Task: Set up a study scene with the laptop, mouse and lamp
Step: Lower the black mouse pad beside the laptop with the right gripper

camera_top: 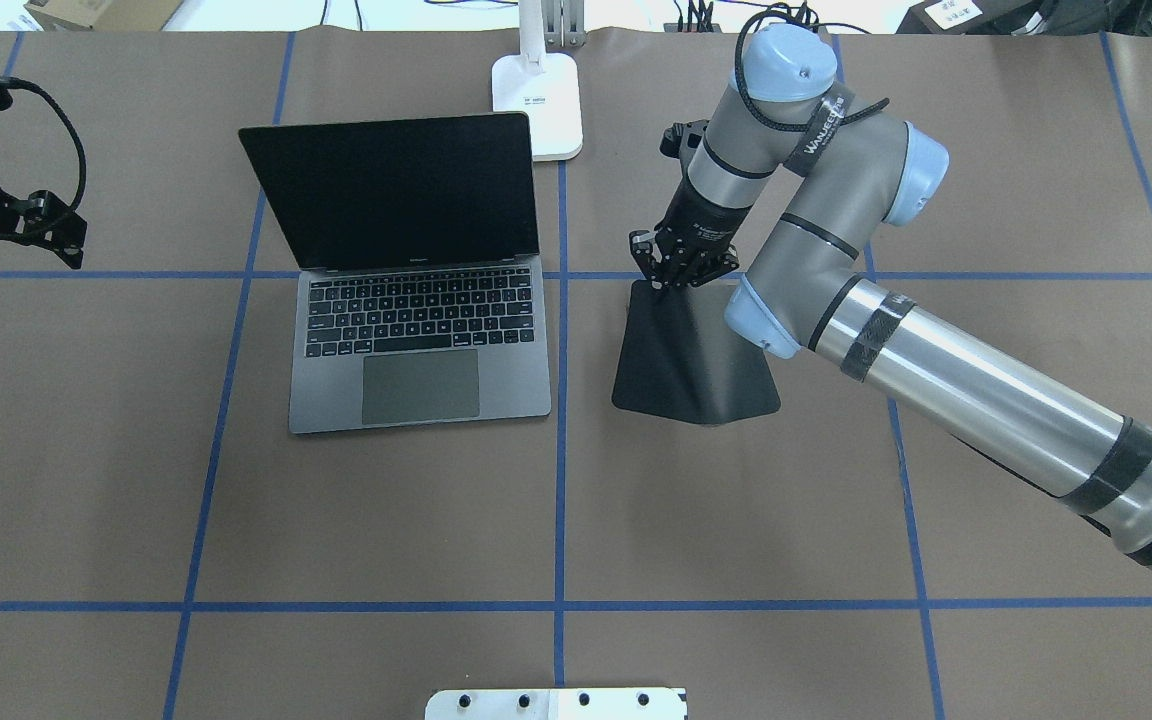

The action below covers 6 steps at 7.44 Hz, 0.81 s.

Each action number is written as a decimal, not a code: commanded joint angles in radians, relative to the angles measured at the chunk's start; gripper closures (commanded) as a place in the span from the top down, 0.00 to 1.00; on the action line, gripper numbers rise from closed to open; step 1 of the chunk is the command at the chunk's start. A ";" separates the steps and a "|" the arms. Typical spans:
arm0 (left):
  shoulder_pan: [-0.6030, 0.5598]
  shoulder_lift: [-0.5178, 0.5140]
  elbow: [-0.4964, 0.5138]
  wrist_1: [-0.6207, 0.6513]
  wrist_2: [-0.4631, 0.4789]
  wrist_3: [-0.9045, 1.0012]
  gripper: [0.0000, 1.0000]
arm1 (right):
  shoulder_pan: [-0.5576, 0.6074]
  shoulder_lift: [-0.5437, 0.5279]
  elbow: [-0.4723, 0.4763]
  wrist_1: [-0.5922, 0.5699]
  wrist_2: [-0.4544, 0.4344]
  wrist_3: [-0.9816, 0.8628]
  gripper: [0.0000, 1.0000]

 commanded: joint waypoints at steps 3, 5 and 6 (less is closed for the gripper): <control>0.000 0.000 0.003 -0.001 0.000 -0.002 1.00 | -0.021 0.049 -0.046 0.000 -0.004 0.003 0.00; 0.000 0.000 0.009 -0.001 0.000 0.000 1.00 | -0.023 0.054 -0.052 0.000 -0.004 0.005 0.00; 0.000 0.000 0.009 -0.001 0.000 0.000 1.00 | -0.023 0.052 -0.052 0.002 -0.004 0.005 0.00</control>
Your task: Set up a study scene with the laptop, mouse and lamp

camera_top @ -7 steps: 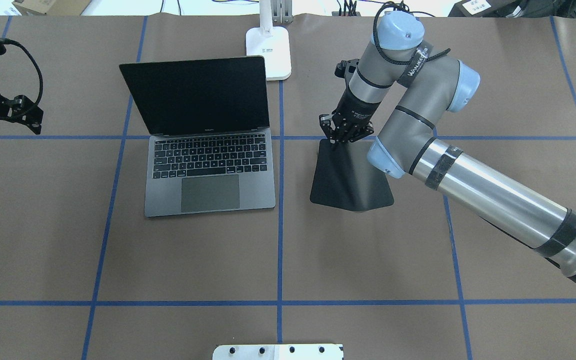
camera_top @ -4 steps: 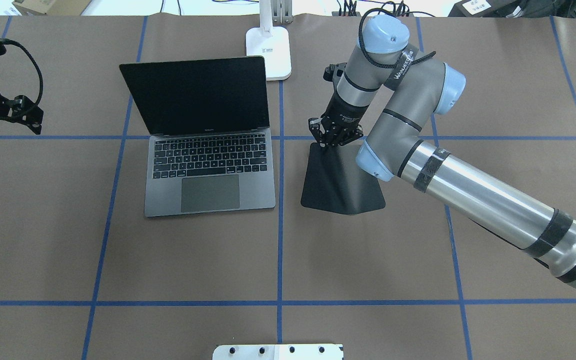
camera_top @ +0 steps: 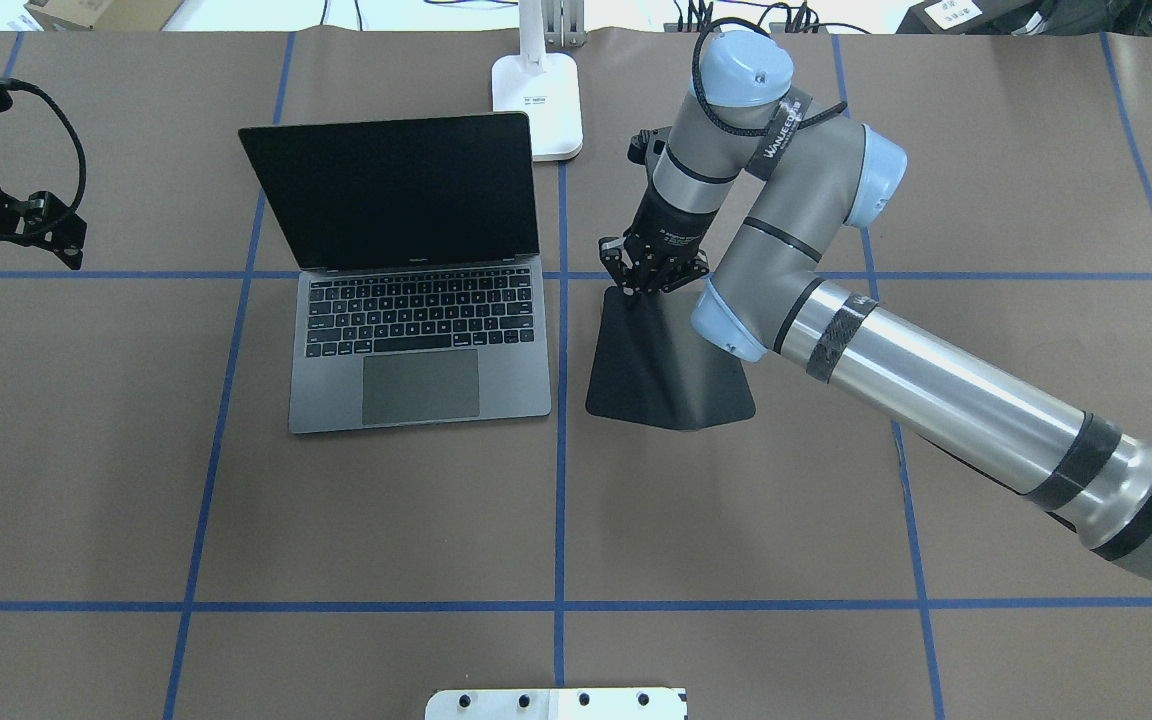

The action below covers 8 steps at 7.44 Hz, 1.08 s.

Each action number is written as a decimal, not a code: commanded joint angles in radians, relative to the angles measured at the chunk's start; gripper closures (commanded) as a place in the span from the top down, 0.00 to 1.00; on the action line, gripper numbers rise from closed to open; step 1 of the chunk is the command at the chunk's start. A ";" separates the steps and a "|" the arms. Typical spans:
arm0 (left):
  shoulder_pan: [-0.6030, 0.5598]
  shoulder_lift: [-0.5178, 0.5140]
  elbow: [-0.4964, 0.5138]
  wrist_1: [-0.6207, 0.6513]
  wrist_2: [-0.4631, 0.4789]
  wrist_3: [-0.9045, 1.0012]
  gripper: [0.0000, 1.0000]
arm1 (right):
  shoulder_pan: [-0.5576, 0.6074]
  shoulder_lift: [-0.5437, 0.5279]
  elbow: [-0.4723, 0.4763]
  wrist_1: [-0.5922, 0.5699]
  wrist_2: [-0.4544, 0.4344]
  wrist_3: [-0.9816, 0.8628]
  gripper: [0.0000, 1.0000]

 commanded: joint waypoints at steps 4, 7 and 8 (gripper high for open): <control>-0.002 0.000 0.011 0.000 0.000 0.001 1.00 | 0.001 0.016 -0.001 0.006 -0.003 -0.001 0.30; -0.003 -0.002 0.017 -0.002 0.000 0.001 1.00 | 0.002 0.039 -0.001 0.006 -0.064 0.001 0.98; -0.006 0.000 0.023 -0.006 0.000 0.001 1.00 | 0.008 0.041 -0.001 0.006 -0.077 0.001 0.98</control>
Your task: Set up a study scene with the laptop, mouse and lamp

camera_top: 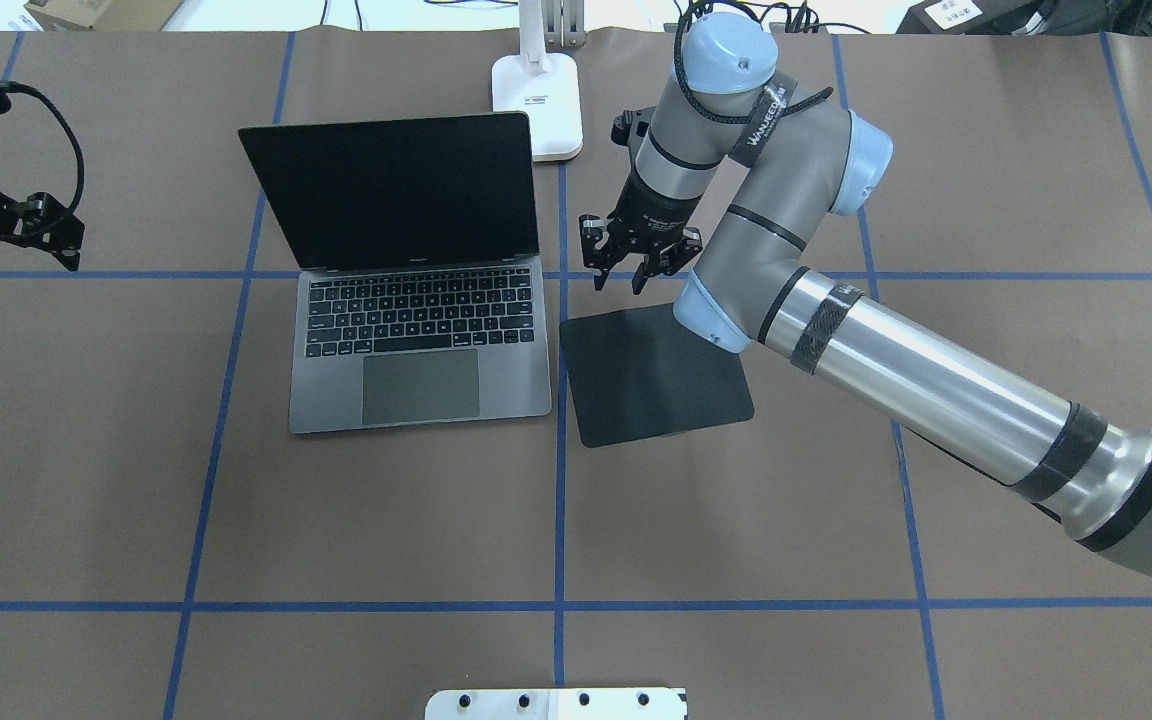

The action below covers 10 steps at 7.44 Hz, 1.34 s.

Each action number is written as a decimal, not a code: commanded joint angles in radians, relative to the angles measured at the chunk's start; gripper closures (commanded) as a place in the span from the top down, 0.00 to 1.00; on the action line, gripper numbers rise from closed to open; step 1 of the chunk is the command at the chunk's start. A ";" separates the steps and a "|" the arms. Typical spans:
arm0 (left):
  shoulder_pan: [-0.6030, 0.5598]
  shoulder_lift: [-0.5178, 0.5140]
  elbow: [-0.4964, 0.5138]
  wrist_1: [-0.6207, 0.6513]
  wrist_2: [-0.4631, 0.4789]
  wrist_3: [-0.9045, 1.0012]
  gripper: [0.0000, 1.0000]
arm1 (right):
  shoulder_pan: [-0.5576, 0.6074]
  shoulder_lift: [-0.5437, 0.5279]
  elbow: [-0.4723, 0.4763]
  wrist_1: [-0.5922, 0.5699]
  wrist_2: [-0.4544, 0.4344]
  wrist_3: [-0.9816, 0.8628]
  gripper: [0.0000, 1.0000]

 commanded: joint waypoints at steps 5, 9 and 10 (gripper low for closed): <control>-0.009 0.185 -0.087 -0.139 -0.003 0.004 1.00 | 0.125 -0.018 0.034 -0.017 -0.015 -0.014 0.99; 0.006 0.682 -0.240 -0.629 -0.002 -0.243 1.00 | 0.189 -0.142 0.242 -0.204 -0.003 -0.032 0.99; 0.022 0.817 -0.238 -0.788 -0.002 -0.267 1.00 | 0.192 -0.167 0.299 -0.253 -0.003 -0.034 0.99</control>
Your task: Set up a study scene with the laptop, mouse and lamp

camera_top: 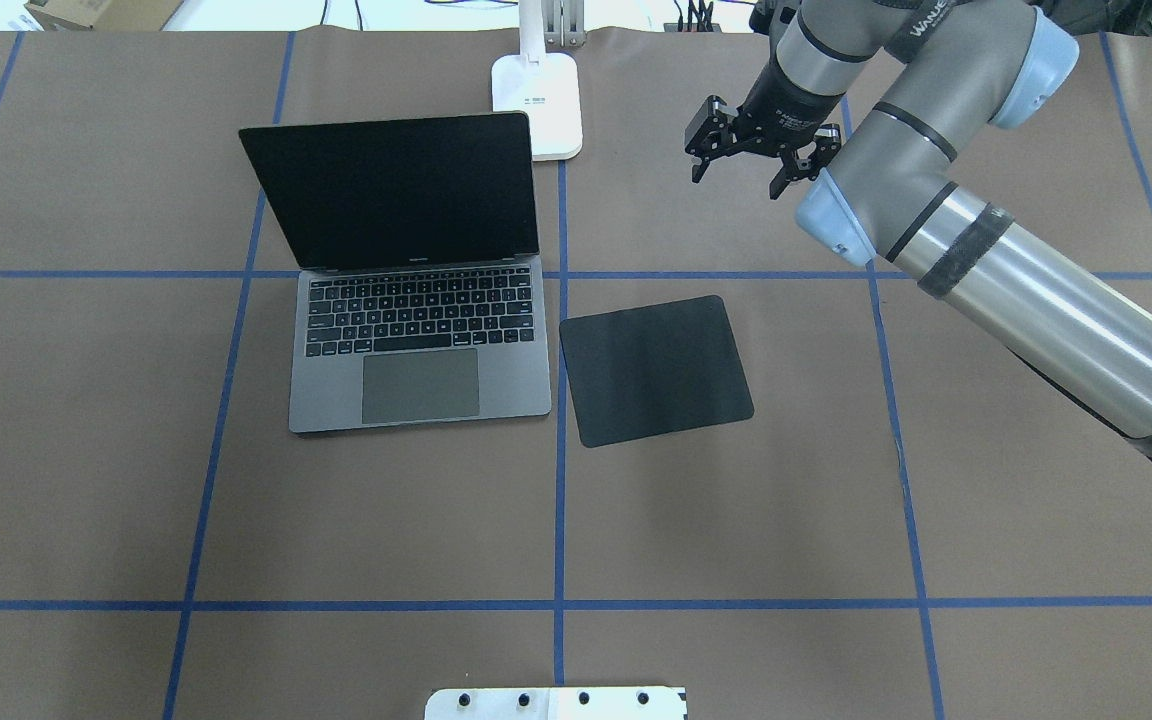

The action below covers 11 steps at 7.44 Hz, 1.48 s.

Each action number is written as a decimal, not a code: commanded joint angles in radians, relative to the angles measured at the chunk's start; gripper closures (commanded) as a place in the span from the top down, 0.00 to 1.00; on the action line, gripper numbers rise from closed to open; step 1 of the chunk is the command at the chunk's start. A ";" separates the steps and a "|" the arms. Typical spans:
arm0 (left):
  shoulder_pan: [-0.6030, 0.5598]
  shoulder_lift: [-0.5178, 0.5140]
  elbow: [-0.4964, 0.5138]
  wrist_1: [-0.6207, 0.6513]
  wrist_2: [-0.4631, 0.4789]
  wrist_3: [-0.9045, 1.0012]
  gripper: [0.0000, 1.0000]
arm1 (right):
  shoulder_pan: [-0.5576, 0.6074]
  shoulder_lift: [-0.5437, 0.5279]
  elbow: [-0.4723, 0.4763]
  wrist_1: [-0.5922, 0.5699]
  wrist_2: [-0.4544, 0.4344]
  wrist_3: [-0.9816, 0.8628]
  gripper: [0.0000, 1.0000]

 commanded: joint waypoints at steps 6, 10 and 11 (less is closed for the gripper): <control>0.393 0.423 0.015 -0.548 0.107 -0.382 1.00 | 0.012 -0.126 0.208 -0.115 -0.024 -0.004 0.99; 0.684 0.422 0.130 -0.722 0.245 -0.520 1.00 | -0.011 -0.128 0.220 -0.115 -0.088 -0.003 0.99; 0.782 0.416 0.131 -0.753 0.288 -0.622 1.00 | -0.013 -0.130 0.225 -0.115 -0.088 0.000 0.99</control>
